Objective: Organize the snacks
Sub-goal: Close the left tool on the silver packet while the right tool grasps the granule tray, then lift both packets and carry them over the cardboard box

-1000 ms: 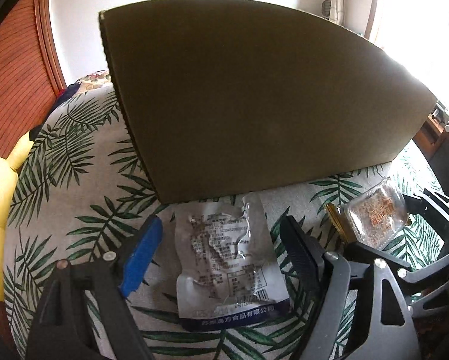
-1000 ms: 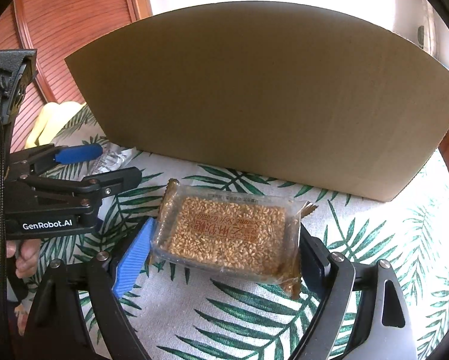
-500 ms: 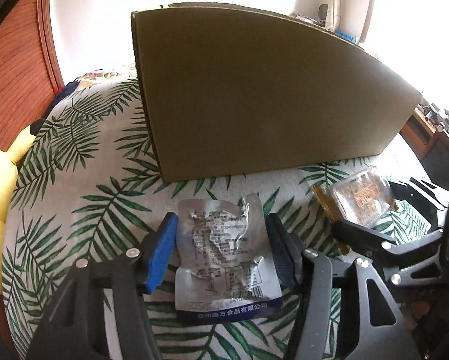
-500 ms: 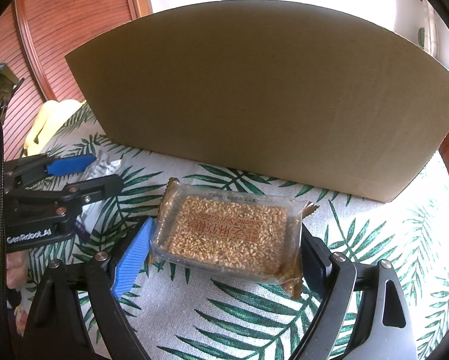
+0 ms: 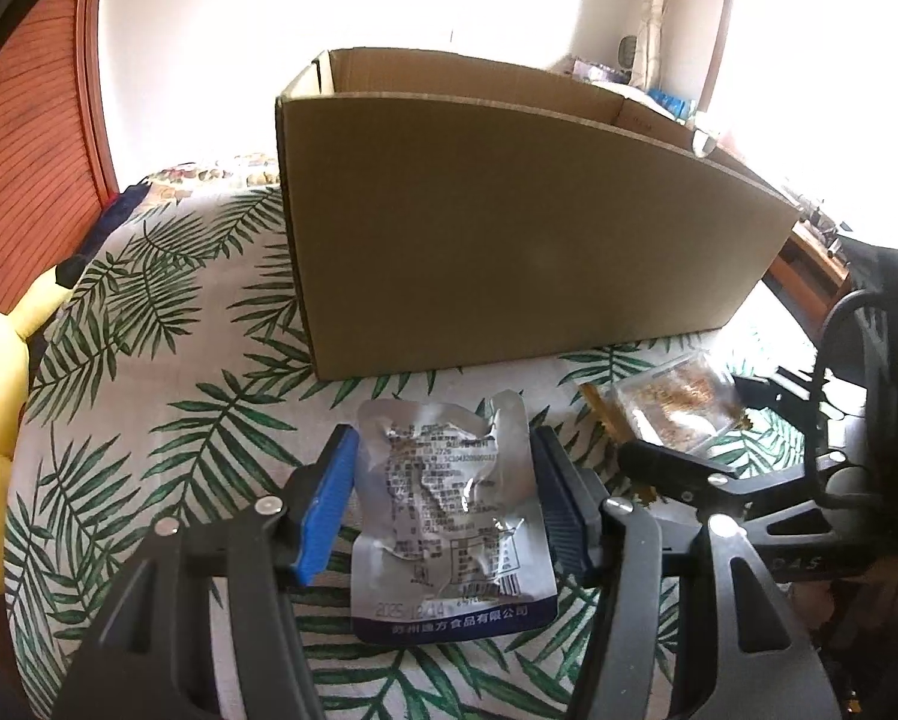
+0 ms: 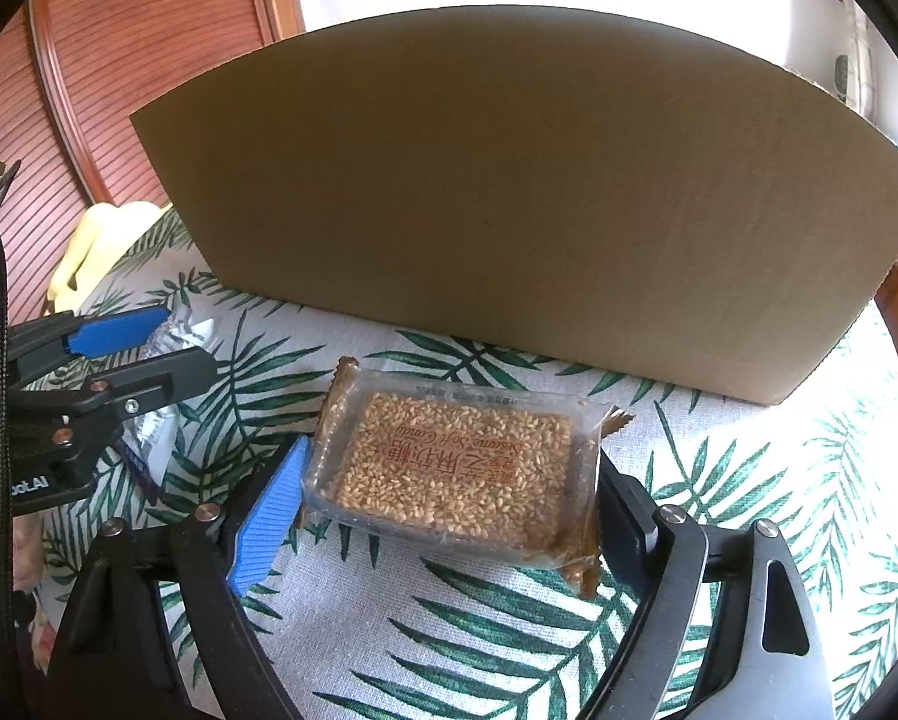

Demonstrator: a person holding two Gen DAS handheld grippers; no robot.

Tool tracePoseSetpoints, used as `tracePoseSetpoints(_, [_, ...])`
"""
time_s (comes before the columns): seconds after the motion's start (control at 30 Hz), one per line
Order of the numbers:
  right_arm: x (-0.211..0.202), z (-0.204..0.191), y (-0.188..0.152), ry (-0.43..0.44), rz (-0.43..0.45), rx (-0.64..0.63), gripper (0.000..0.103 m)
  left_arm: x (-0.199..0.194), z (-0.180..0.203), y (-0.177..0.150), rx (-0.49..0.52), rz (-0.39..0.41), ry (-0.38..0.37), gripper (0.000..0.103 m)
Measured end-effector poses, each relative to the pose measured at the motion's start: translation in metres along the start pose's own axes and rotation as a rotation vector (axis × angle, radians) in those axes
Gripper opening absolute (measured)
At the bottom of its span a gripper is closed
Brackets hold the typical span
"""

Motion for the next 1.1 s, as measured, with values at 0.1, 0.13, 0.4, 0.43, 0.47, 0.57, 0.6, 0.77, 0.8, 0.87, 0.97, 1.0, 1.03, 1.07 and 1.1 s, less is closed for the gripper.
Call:
tracePoseSetpoints(0.1, [-0.001,0.000,0.000,0.005,0.003,-0.004,0.086,-0.005,0.003,0.005,0.006,0.018,-0.007,0.058])
tracePoseSetpoints(0.13, [-0.002,0.000,0.000,0.007,0.005,-0.005,0.086,-0.006,0.005,0.007,0.010,0.024,-0.009,0.058])
tracePoseSetpoints(0.4, [-0.022,0.005,-0.003,0.007,0.058,-0.005,0.086,-0.016,0.020,0.023,0.033,0.069,-0.033,0.058])
tracePoseSetpoints(0.43, [-0.025,0.006,-0.004,0.007,0.064,-0.001,0.086,-0.017,0.023,0.026,0.039,0.077,-0.037,0.058])
tracePoseSetpoints(0.47, [-0.030,0.008,-0.003,0.007,0.072,0.003,0.086,-0.019,0.026,0.030,0.046,0.085,-0.040,0.058])
tracePoseSetpoints(0.57, [-0.043,0.018,0.000,0.007,0.099,0.021,0.086,-0.026,0.035,0.044,0.069,0.114,-0.049,0.058])
tracePoseSetpoints(0.6, [-0.048,0.022,0.002,0.005,0.109,0.025,0.086,-0.027,0.037,0.047,0.075,0.120,-0.052,0.058])
tracePoseSetpoints(0.77, [-0.074,0.041,0.014,-0.016,0.163,0.038,0.086,-0.037,0.052,0.070,0.118,0.165,-0.064,0.058])
tracePoseSetpoints(0.8, [-0.078,0.044,0.017,-0.020,0.172,0.039,0.086,-0.039,0.053,0.075,0.125,0.172,-0.065,0.058])
tracePoseSetpoints(0.87, [-0.084,0.050,0.024,-0.029,0.192,0.041,0.086,-0.042,0.058,0.085,0.143,0.189,-0.067,0.058])
tracePoseSetpoints(0.97, [-0.097,0.058,0.036,-0.045,0.230,0.038,0.086,-0.047,0.064,0.100,0.167,0.212,-0.071,0.058])
tracePoseSetpoints(1.0, [-0.102,0.061,0.042,-0.053,0.247,0.036,0.086,-0.048,0.066,0.106,0.176,0.221,-0.070,0.058])
tracePoseSetpoints(1.03, [-0.105,0.062,0.045,-0.057,0.257,0.035,0.086,-0.049,0.068,0.111,0.185,0.231,-0.070,0.058])
tracePoseSetpoints(1.07, [-0.109,0.065,0.052,-0.066,0.272,0.033,0.086,-0.050,0.068,0.117,0.191,0.239,-0.070,0.058])
tracePoseSetpoints(1.1, [-0.108,0.066,0.059,-0.071,0.280,0.031,0.086,-0.050,0.069,0.124,0.196,0.249,-0.072,0.058])
Point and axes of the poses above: each gripper's, at about its wrist camera, not at the fingertips, and x roughly the way its jaws point, z to its right, y to its top, the point moved 6 cm from there along x, roughly the way its jaws point, and after that the axes turned 14 degrees about -y, right-handed, at the moved point
